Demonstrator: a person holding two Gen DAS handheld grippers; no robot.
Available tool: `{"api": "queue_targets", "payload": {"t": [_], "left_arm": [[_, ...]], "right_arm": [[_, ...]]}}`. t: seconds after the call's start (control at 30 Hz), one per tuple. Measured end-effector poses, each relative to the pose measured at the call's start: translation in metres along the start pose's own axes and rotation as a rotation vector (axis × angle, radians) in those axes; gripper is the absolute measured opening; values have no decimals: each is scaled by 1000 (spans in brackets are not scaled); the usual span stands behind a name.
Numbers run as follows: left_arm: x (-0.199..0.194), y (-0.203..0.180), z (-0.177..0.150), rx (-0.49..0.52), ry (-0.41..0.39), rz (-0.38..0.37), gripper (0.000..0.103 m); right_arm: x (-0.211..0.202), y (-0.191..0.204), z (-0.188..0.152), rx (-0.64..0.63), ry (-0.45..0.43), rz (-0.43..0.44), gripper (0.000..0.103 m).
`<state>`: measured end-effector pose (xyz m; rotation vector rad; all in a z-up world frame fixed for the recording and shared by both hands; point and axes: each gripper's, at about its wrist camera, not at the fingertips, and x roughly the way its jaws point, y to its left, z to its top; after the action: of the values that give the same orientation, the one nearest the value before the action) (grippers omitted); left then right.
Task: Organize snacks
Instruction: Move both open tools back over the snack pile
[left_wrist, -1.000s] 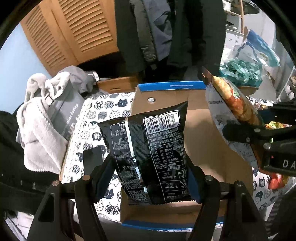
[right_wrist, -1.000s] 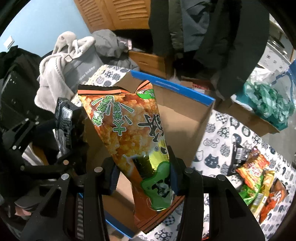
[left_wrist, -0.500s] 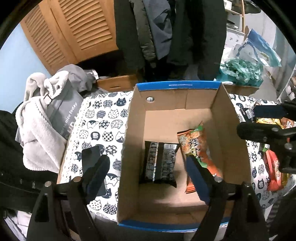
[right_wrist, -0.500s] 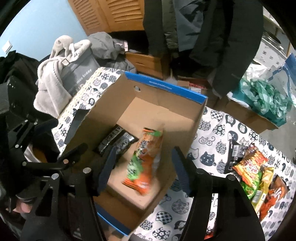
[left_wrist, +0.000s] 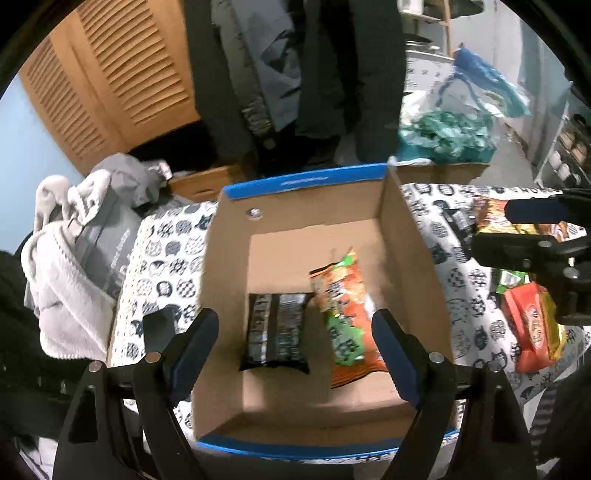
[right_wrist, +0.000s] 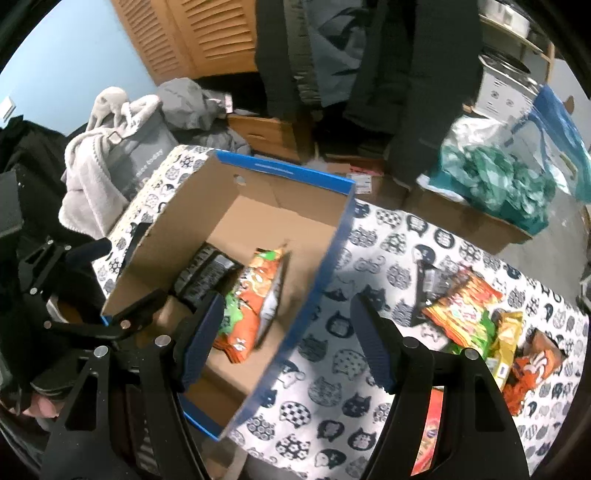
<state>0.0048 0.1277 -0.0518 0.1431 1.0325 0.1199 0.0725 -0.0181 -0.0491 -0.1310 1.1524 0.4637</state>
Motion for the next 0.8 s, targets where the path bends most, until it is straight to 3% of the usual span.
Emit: {"api": "queue_targets", "payload": {"t": [0.2, 0.8], "left_arm": [[4, -36, 6, 53, 14, -61, 86], [7, -120, 13, 189, 49, -124, 86]], "right_arm": [[-12, -24, -15, 32, -6, -25, 72], [-43, -133, -84, 219, -2, -107, 72]]}}
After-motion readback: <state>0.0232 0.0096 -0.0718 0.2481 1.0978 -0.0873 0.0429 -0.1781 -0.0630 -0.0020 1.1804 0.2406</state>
